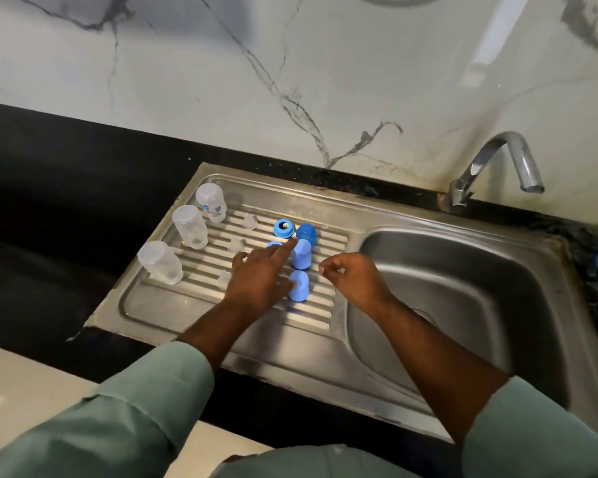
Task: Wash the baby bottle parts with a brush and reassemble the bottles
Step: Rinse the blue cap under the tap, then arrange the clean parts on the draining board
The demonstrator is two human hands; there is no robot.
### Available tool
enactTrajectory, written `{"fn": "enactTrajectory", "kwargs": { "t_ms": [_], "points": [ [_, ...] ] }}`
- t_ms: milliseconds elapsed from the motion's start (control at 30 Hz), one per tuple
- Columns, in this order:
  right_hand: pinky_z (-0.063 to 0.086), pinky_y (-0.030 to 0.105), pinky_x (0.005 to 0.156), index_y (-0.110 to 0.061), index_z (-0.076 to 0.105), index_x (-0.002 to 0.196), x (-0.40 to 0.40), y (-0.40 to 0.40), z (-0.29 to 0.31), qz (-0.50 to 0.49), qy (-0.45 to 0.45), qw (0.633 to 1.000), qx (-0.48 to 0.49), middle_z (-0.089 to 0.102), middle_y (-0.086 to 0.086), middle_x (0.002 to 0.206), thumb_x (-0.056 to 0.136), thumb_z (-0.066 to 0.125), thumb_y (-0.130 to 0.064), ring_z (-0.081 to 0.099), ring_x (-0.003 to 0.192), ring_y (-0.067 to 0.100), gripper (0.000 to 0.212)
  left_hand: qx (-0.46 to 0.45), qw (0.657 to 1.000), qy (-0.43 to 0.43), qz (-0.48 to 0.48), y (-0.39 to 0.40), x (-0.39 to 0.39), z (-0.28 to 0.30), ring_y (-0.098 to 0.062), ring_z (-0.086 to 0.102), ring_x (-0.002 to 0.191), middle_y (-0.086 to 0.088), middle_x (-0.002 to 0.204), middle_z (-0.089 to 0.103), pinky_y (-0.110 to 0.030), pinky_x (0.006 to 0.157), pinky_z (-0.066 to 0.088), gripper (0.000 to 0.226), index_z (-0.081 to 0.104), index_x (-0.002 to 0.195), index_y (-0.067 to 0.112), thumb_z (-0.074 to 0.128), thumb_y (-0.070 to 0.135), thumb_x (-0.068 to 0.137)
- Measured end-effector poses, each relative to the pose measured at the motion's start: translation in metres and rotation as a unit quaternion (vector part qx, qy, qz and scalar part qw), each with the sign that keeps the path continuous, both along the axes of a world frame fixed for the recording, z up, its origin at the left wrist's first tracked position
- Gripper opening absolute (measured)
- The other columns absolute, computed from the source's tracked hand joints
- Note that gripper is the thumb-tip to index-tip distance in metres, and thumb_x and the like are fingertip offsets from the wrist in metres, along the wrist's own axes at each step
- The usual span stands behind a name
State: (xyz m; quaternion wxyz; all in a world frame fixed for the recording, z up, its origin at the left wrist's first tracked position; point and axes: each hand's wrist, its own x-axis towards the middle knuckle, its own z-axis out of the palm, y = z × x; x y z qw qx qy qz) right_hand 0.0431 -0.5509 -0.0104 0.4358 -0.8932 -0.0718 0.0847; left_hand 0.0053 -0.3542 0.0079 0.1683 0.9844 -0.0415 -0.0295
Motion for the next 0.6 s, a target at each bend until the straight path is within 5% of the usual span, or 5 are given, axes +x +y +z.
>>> {"fn": "enactTrajectory", "kwargs": {
  "t_ms": [200, 333, 400, 500, 600],
  "points": [
    [0.048, 0.025, 0.082, -0.008, 0.075, 0.087, 0.039, 0.03, 0.033, 0.012, -0.037, 0.999, 0.021, 0.073, 0.003, 0.091, 0.086, 0.067, -0.012, 0.065, 0.084, 0.013, 0.009, -0.131, 0.984, -0.109, 0.057, 0.053, 0.03, 0.044, -0.02, 0.058, 0.113, -0.005, 0.125, 0.063, -0.034, 0.099, 0.047, 0.032, 0.064, 0.125, 0.015, 0.065, 0.02, 0.093],
    [0.046, 0.023, 0.081, -0.009, 0.075, 0.089, 0.067, 0.055, 0.053, 0.012, -0.126, 0.992, -0.026, 0.073, 0.003, 0.092, 0.086, 0.066, -0.01, 0.063, 0.085, 0.013, 0.01, -0.373, 0.89, -0.26, 0.041, 0.055, 0.063, 0.096, -0.009, 0.065, 0.089, 0.002, 0.1, 0.069, -0.02, 0.077, 0.054, 0.014, 0.072, 0.105, 0.009, 0.066, 0.011, 0.092],
    [0.048, 0.029, 0.084, -0.011, 0.075, 0.09, 0.075, 0.064, 0.056, -0.026, -0.178, 0.982, -0.052, 0.073, 0.004, 0.093, 0.084, 0.067, -0.013, 0.064, 0.088, 0.019, 0.01, -0.298, 0.914, -0.273, -0.031, 0.057, 0.092, 0.092, -0.017, 0.065, 0.098, -0.005, 0.107, 0.068, -0.026, 0.084, 0.053, 0.018, 0.071, 0.107, 0.007, 0.063, 0.008, 0.091],
    [0.046, 0.032, 0.092, -0.014, 0.074, 0.097, 0.086, 0.081, 0.046, -0.039, -0.14, 0.983, -0.11, 0.071, 0.005, 0.102, 0.084, 0.067, -0.014, 0.063, 0.099, 0.022, 0.015, 0.121, 0.989, 0.066, -0.057, 0.07, 0.127, 0.064, -0.03, 0.059, 0.116, -0.008, 0.127, 0.06, -0.037, 0.091, 0.047, 0.035, 0.061, 0.123, 0.017, 0.064, 0.016, 0.088],
    [0.044, 0.034, 0.096, -0.025, 0.071, 0.106, 0.096, 0.099, 0.033, 0.004, -0.037, 0.962, -0.271, 0.068, -0.002, 0.114, 0.086, 0.062, -0.024, 0.058, 0.11, 0.021, 0.021, 0.107, 0.99, 0.067, -0.062, 0.08, 0.138, 0.043, -0.033, 0.056, 0.119, -0.013, 0.134, 0.053, -0.038, 0.093, 0.046, 0.04, 0.05, 0.133, 0.016, 0.052, 0.009, 0.094]
  ]
}}
